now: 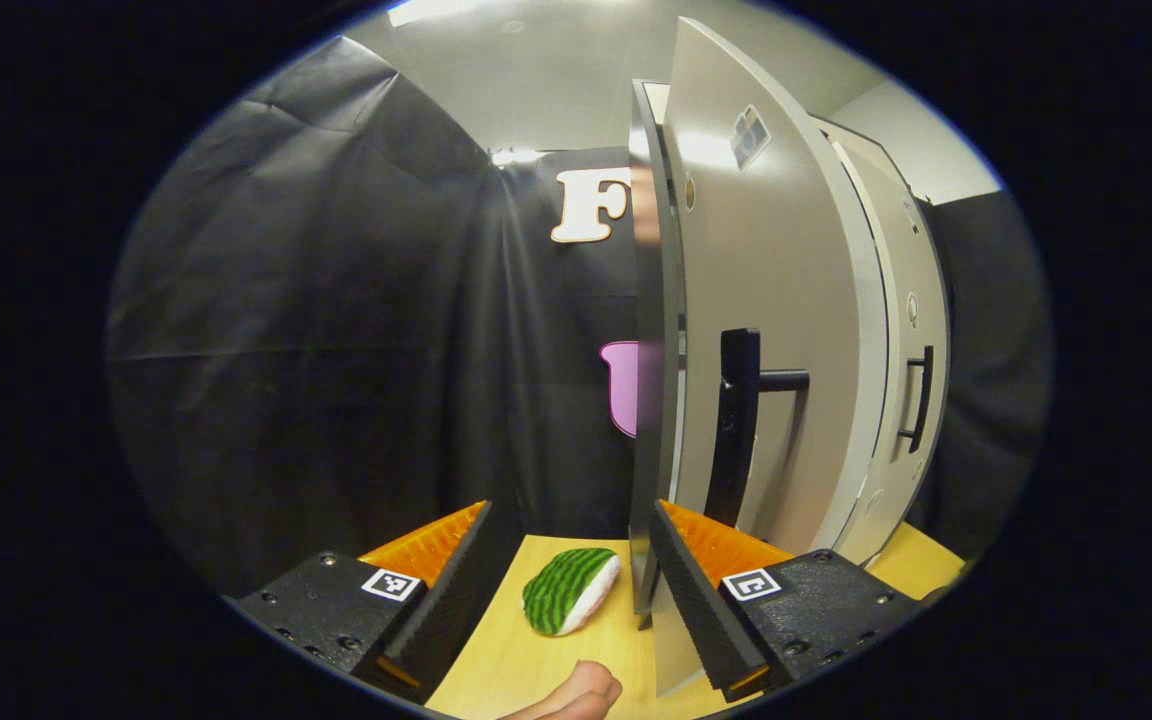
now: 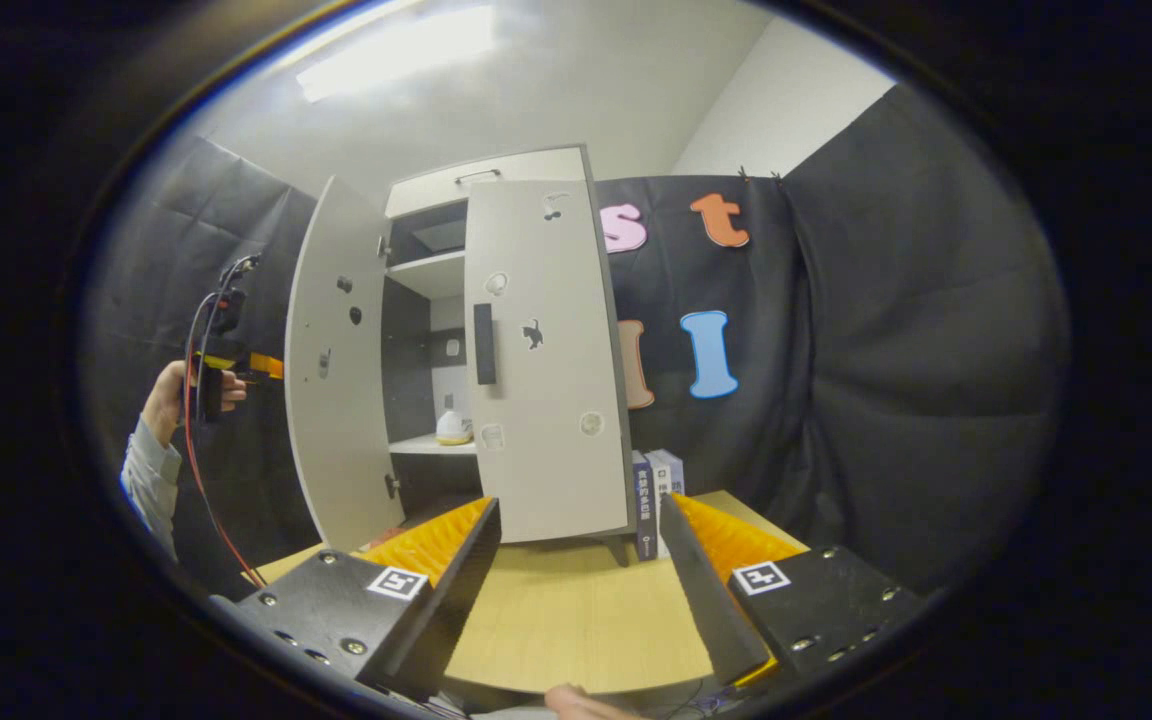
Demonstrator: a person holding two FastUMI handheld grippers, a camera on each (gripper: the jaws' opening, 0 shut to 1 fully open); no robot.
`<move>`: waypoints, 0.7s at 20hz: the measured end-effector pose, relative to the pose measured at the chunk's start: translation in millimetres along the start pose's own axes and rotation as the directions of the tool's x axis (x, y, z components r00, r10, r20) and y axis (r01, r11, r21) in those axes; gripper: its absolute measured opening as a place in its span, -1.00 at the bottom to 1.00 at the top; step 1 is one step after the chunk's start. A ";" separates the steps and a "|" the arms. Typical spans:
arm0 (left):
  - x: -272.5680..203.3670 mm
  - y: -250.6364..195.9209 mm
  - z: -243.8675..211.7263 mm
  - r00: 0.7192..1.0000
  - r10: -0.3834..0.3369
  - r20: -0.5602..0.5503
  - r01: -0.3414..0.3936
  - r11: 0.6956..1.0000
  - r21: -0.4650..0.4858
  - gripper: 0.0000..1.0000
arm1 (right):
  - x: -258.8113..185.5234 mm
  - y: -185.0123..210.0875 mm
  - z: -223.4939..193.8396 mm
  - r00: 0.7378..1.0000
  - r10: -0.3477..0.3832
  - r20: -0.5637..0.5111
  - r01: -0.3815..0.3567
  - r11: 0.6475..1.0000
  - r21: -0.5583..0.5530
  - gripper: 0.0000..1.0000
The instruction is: Grab one shoe with the right hand and put it into the shoe cabinet, grab the other shoe with the left hand and put it into the shoe cabinet; then close the right door with the right hand and the left door with the left hand.
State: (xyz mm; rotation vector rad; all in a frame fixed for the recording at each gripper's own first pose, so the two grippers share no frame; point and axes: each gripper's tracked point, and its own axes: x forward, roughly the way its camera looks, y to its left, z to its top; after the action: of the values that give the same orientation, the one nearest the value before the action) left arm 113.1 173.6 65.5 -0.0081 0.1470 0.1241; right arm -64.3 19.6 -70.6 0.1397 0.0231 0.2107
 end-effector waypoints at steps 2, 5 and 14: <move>-1.9 -16.4 -2.3 0.999 -0.034 -0.010 0.034 0.999 -0.011 0.89 | -0.1 -1.2 -0.3 1.000 -0.003 0.006 0.003 1.000 0.012 0.91; 0.3 -54.1 -3.6 0.993 -0.120 -0.016 0.120 0.993 -0.019 0.80 | -0.6 1.0 -3.6 1.000 0.002 0.001 -0.002 1.000 0.029 0.86; 4.8 -125.5 -7.6 0.988 -0.150 0.025 0.148 0.988 0.038 0.89 | 4.0 -7.7 -5.7 0.999 -0.011 -0.033 0.012 1.000 0.006 0.91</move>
State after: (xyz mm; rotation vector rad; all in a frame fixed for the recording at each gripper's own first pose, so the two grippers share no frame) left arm 132.2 49.5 57.2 0.0186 0.1200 -0.0278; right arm -59.1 13.7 -77.4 0.1422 0.0574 0.2015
